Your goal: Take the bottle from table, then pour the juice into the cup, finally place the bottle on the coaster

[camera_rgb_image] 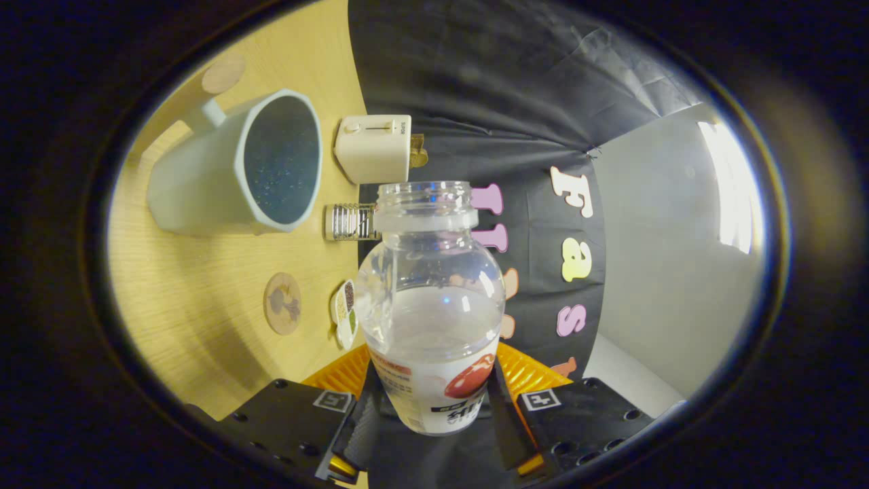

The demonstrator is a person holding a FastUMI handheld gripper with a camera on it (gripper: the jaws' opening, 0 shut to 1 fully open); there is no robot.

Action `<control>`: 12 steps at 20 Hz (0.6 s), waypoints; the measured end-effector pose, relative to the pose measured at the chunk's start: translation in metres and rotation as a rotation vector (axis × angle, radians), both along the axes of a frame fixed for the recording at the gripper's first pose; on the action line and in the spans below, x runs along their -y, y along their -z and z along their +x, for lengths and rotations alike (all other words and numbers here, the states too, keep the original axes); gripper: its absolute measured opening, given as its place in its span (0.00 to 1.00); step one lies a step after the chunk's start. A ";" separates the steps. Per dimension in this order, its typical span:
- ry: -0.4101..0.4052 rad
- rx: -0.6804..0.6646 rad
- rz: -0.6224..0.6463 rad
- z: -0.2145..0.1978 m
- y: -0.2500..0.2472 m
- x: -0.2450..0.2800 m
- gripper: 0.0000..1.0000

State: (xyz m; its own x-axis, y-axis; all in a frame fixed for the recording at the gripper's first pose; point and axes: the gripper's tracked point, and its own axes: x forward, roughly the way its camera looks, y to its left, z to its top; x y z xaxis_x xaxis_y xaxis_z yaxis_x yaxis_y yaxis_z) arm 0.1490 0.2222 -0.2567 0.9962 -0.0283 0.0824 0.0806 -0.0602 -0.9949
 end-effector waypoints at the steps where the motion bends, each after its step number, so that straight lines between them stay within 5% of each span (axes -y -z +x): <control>1: -0.004 0.000 -0.014 0.002 0.000 -0.001 0.75; 12: -0.032 0.015 -0.118 0.010 -0.011 -0.013 0.75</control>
State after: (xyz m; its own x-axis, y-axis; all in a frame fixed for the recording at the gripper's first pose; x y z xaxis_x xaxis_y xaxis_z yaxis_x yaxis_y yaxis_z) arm 0.1589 0.2349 -0.2460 0.9951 0.0140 0.0982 0.0992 -0.1738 -0.9798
